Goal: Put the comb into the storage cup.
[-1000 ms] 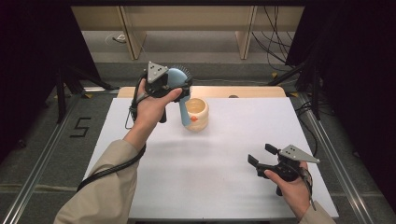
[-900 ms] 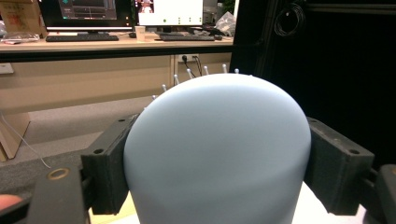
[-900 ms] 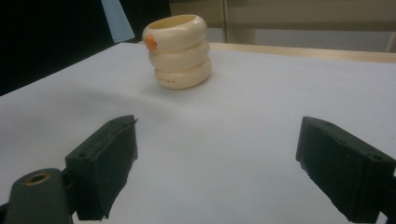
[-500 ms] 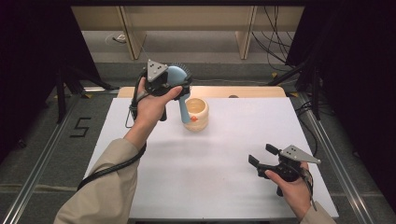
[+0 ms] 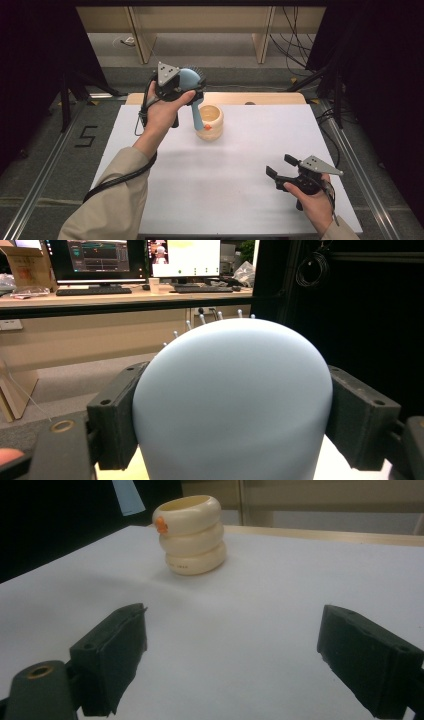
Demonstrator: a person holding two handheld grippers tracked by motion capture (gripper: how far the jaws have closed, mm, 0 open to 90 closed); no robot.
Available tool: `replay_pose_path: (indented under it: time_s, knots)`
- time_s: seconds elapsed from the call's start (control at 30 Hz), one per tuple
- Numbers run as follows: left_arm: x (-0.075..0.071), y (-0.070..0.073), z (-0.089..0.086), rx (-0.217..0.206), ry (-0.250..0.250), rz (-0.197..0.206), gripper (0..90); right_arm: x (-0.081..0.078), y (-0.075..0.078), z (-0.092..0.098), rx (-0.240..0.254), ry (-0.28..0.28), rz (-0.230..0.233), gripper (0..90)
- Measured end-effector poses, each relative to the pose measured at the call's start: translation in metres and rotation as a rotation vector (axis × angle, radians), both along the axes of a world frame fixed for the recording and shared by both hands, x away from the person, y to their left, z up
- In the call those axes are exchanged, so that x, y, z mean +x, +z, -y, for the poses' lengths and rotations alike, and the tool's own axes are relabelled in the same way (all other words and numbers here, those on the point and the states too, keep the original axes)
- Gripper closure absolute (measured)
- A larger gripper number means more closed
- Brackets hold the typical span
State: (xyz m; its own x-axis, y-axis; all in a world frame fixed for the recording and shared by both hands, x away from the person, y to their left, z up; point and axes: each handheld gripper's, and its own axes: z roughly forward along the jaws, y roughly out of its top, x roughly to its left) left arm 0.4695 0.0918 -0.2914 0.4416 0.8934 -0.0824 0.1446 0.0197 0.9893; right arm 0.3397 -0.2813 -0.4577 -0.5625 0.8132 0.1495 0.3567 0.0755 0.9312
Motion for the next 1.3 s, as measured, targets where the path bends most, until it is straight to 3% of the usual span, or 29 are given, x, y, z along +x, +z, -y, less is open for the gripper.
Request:
replay_pose_path:
  time_s: [1.3]
  knots:
    - [0.0063, 0.0055, 0.0032, -0.007, 0.000, 0.029, 19.7, -0.0002, 0.0003, 0.0004, -0.005, 0.001, 0.003, 13.0]
